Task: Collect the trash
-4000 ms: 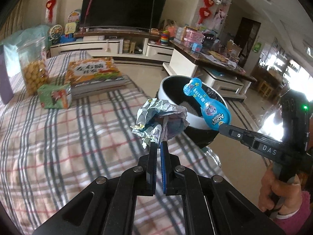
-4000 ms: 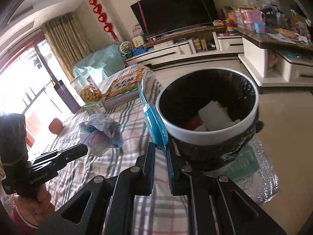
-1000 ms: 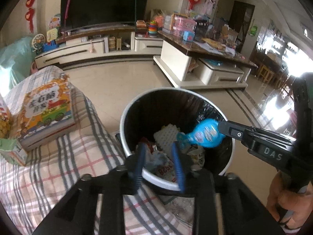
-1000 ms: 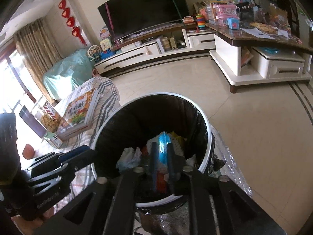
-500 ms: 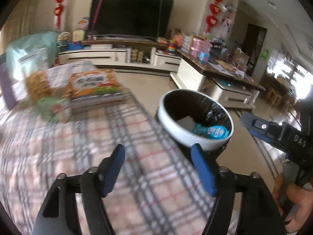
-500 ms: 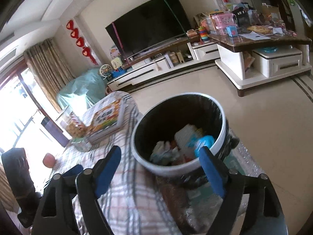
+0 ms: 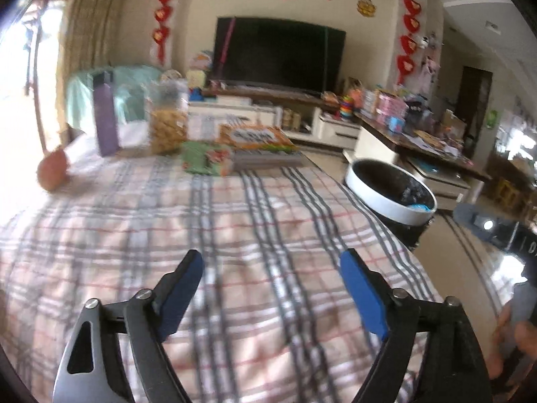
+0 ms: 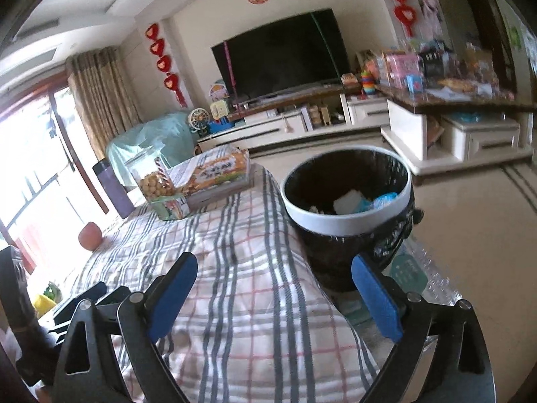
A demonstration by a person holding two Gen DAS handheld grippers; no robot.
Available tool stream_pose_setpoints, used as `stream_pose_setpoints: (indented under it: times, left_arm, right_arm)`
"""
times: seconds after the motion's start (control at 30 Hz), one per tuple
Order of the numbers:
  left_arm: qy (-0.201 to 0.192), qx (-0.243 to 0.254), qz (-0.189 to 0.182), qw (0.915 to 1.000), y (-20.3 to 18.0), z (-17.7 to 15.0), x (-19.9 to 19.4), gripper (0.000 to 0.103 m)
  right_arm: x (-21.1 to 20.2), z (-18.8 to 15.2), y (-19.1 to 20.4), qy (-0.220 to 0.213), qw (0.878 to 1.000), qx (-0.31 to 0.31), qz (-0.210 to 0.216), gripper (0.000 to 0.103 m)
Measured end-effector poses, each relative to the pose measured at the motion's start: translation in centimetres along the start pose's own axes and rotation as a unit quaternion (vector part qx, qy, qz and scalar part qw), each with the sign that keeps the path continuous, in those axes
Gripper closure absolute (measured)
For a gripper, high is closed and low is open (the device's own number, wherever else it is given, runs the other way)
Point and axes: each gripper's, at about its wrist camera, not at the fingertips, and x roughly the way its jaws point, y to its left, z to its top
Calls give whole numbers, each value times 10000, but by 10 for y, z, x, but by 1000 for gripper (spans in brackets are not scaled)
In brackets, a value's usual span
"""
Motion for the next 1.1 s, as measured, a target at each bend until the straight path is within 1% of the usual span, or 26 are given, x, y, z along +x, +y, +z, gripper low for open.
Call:
stream_pose_setpoints:
  times: [0.03,0.07,0.1,0.17,0.23,0.3,0.43,0.47,0.63,0.77,1.1]
  left_arm:
    - [-156,-11,161,9997,1,-1,-12,8]
    - [-237,-17,234,9994,4,-3,-18,2]
    - [-368,-22,311,9988,4,-5,-27,1]
    - [-614,3,363,9975,2,-10,-43,1]
    - [-773,43,495,9958,-1,-17,-54,1]
    - [-868,69,587,9945,-4,-25,-63,0]
    - [-1038,136,639,9924,-13,-41,-77,0]
    - [-1070,162,653,9920,-14,-42,-71,0]
    - [-1256,314,723,9890,-21,-55,-73,0]
    - [-1370,333,725,9874,-17,-56,-72,0]
    - [-1417,309,748,9866,-12,-57,-69,0]
  right_arm:
    - [-7,2,5,-106,9999,-68,-35,6]
    - [-15,2,10,-244,9996,-125,-57,3]
    - [-23,3,13,-410,9990,-181,-81,0]
    - [-37,-1,20,-813,9962,-302,-121,0]
    - [-44,-6,24,-990,9943,-367,-157,0]
    - [-45,-14,27,-1045,9938,-358,-136,0]
    - [-44,-28,30,-1102,9929,-409,-201,0]
    - [-46,-32,30,-1142,9920,-468,-249,0]
    - [-47,-45,34,-1249,9887,-712,-431,0]
    - [-51,-46,34,-1376,9854,-839,-547,0]
    - [-57,-47,37,-1496,9825,-977,-537,0]
